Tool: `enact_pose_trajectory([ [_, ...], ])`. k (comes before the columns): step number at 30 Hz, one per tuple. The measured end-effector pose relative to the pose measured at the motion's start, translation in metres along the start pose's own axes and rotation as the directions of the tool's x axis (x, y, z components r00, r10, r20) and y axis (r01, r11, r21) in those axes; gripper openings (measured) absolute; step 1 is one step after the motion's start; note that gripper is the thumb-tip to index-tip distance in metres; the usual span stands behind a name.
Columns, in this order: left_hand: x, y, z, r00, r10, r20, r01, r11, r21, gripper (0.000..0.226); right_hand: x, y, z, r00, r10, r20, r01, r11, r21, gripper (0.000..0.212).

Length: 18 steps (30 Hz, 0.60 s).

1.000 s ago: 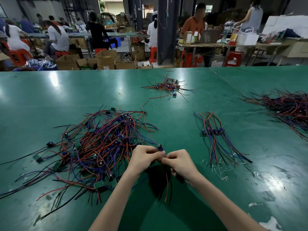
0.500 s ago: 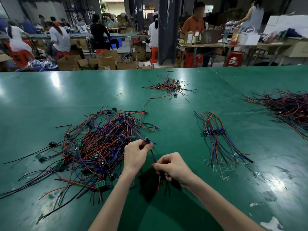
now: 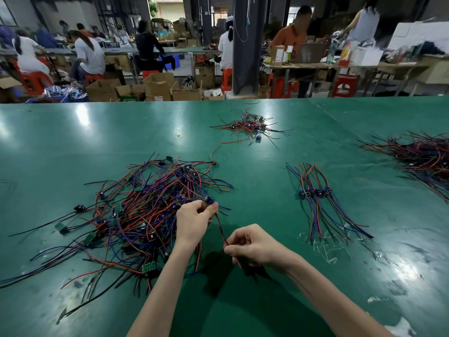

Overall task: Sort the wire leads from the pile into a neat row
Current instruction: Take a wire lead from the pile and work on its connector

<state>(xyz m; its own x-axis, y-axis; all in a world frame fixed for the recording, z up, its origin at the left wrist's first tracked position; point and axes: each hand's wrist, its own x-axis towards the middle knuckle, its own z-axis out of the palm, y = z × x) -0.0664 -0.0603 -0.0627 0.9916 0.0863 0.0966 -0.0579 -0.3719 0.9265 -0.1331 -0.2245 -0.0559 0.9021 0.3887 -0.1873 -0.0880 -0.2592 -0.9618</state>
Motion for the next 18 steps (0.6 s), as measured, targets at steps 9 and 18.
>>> enact_pose_trajectory([
  [9,0.002,-0.003,0.002,0.998,-0.064,-0.005,0.063,0.988,-0.145,0.023,-0.002,-0.002,0.000,0.997,0.015,0.082,-0.015,1.000,0.002,0.009],
  [18,0.003,-0.004,0.002,0.996,-0.083,-0.024,0.075,0.970,-0.230,0.023,-0.005,-0.005,-0.012,0.978,0.031,0.209,-0.006,0.992,-0.122,0.019],
])
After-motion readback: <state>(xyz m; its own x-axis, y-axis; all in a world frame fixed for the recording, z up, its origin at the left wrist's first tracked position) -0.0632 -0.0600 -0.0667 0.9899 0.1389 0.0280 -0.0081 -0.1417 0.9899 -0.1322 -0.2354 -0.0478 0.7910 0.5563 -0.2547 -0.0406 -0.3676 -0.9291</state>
